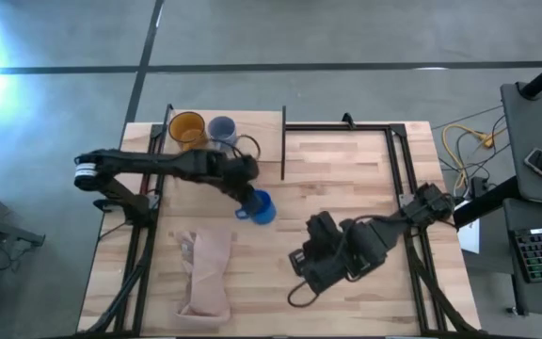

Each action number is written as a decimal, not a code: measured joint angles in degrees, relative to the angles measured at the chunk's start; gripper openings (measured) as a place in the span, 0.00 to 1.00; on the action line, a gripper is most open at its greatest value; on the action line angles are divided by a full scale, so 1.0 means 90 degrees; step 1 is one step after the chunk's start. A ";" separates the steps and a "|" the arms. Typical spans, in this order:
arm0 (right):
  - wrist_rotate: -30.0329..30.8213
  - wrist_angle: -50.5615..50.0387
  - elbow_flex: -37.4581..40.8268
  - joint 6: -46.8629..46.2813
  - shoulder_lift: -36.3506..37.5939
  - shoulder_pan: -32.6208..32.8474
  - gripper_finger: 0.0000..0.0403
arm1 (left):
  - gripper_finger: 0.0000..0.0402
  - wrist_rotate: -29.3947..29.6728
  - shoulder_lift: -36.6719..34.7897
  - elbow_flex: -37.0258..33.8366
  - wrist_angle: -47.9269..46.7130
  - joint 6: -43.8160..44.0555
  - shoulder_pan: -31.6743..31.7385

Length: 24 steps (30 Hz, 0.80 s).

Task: Stack small to large cups/mugs on shelf
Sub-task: Put the blue mug on the shelf

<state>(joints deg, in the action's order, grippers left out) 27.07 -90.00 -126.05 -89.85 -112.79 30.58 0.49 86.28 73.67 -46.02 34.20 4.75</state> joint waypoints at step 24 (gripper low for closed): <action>0.1019 0.0026 0.0067 0.0059 0.0007 0.0451 0.22 | 0.00 0.1197 0.0775 0.3192 -0.1698 0.0996 0.2374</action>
<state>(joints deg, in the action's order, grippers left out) 36.24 -89.76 -125.45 -89.32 -112.73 34.64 11.26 93.25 102.40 -61.30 43.17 26.12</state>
